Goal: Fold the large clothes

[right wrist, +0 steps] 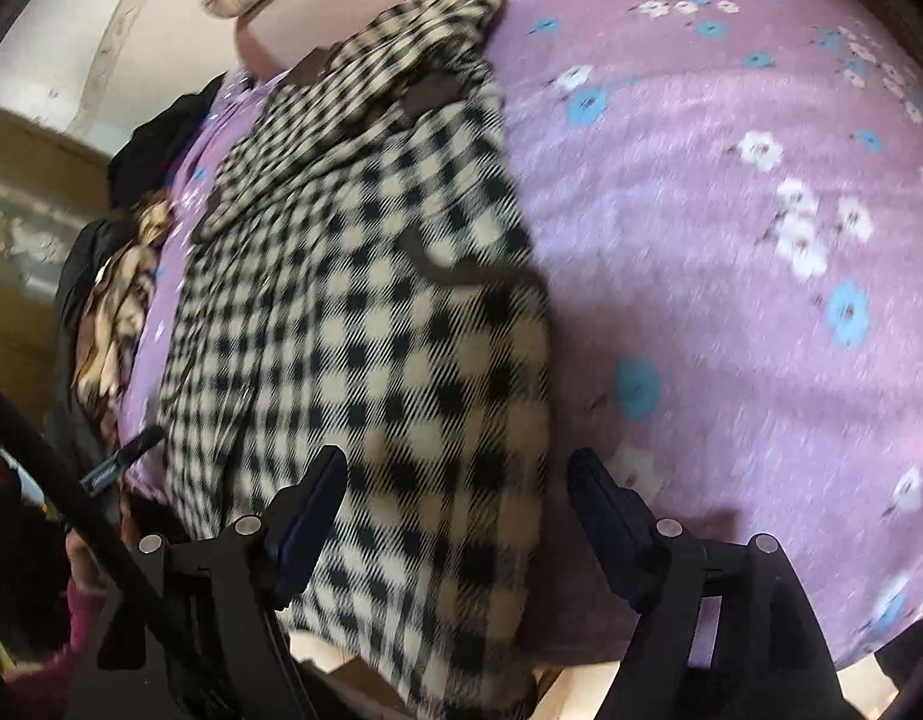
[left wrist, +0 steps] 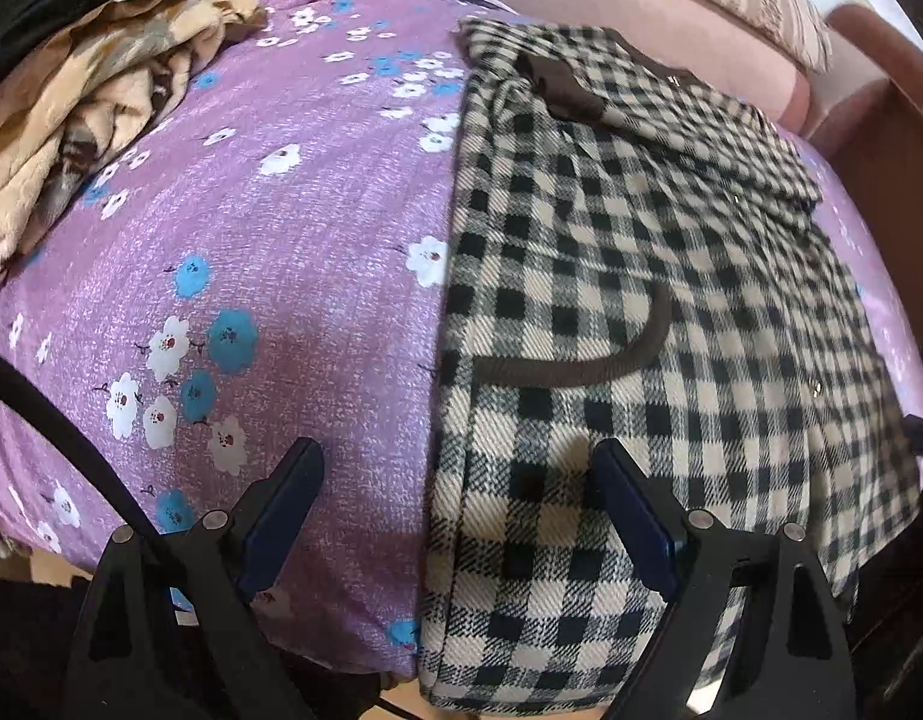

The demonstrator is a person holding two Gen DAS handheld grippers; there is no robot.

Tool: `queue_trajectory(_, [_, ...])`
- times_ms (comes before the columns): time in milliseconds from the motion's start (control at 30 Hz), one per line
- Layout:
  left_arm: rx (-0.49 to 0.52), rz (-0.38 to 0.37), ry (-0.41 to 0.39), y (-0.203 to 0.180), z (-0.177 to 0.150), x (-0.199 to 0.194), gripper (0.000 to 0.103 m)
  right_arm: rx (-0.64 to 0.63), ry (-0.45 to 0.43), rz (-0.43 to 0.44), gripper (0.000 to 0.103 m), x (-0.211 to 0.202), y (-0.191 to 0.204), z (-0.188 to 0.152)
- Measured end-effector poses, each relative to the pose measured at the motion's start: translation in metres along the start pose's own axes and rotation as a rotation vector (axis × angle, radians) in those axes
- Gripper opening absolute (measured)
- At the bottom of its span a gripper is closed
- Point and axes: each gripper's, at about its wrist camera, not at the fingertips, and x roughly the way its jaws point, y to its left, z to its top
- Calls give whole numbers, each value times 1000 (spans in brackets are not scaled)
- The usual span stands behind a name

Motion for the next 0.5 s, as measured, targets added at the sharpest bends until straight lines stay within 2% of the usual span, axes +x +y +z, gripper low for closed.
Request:
queue_trajectory(167, [29, -141, 32, -11, -3, -3, 90, -39, 8, 30, 81, 2, 13, -7])
queue_trajectory(333, [60, -154, 46, -15, -8, -4, 90, -36, 21, 29, 81, 11, 14, -7])
queue_trajectory(500, [100, -258, 57, -20, -21, -10, 88, -45, 19, 56, 81, 9, 15, -7])
